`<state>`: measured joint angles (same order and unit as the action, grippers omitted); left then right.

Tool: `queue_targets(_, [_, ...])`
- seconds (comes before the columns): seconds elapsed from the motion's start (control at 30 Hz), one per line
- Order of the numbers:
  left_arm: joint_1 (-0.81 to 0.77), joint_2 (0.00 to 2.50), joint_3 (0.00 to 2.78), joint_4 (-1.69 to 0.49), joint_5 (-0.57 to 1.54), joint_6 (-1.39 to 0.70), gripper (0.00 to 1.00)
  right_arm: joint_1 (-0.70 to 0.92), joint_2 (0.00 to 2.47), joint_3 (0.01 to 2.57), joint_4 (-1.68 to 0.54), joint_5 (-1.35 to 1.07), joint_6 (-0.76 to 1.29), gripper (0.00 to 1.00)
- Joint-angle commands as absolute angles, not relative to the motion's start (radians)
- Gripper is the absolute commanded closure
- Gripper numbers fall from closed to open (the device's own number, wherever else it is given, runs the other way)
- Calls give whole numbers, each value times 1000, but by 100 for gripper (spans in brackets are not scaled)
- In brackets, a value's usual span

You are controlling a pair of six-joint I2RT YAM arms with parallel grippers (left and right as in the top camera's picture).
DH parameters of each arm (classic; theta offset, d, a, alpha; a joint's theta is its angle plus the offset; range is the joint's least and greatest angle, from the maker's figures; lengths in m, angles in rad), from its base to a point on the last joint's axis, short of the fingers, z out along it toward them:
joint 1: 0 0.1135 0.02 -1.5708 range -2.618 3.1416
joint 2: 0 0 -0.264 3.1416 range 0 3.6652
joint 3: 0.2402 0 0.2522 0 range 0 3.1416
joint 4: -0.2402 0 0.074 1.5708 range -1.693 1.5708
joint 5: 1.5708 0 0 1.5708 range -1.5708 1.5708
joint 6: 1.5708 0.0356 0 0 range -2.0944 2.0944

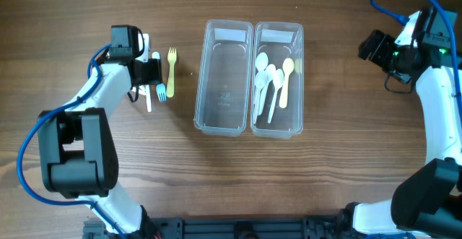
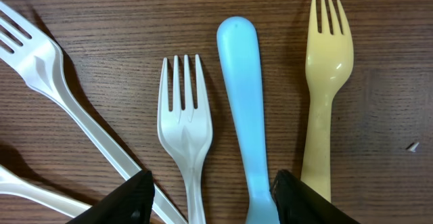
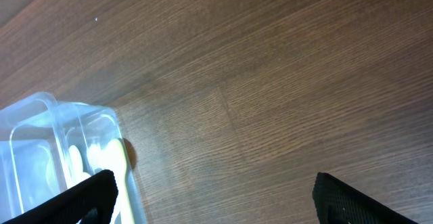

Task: Pack container
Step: 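Grasp a white fork with the left gripper and drop it in the left tray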

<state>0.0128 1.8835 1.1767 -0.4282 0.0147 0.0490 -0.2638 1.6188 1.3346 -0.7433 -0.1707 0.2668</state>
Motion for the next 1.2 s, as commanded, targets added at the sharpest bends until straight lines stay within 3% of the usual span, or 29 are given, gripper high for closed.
queue_targets(0.0, [10, 1913, 1190, -421, -50, 75, 41, -261, 1633, 1331, -749, -156, 262, 8])
queue_targets(0.33, [11, 1973, 1190, -425, -65, 75, 53, -261, 1633, 1331, -749, -156, 262, 10])
queue_targets(0.4, [11, 1973, 1190, -424, -65, 75, 64, -261, 1633, 1331, -749, -156, 261, 10])
queue_targets(0.53, [11, 1971, 1190, -425, -65, 75, 95, -261, 1633, 1331, -748, -156, 262, 11])
queue_targets(0.67, [8, 1921, 1252, -475, -64, 70, 96, -261, 1633, 1331, -748, -156, 262, 11])
queue_targets(0.77, [-31, 1862, 1406, -645, -57, 71, 96, -261, 1633, 1331, -748, -156, 262, 12])
queue_targets(0.9, [-184, 1779, 1590, -741, -57, 71, 96, -261, 1633, 1331, -749, -156, 262, 13])
queue_targets(1.0, [-328, 1784, 1586, -755, -52, -31, 96, -261, 1633, 1331, -749, -156, 262, 13])
queue_targets(1.17, [-434, 1860, 1584, -765, 7, -113, 94, -261, 1633, 1331, -749, -156, 262, 13])
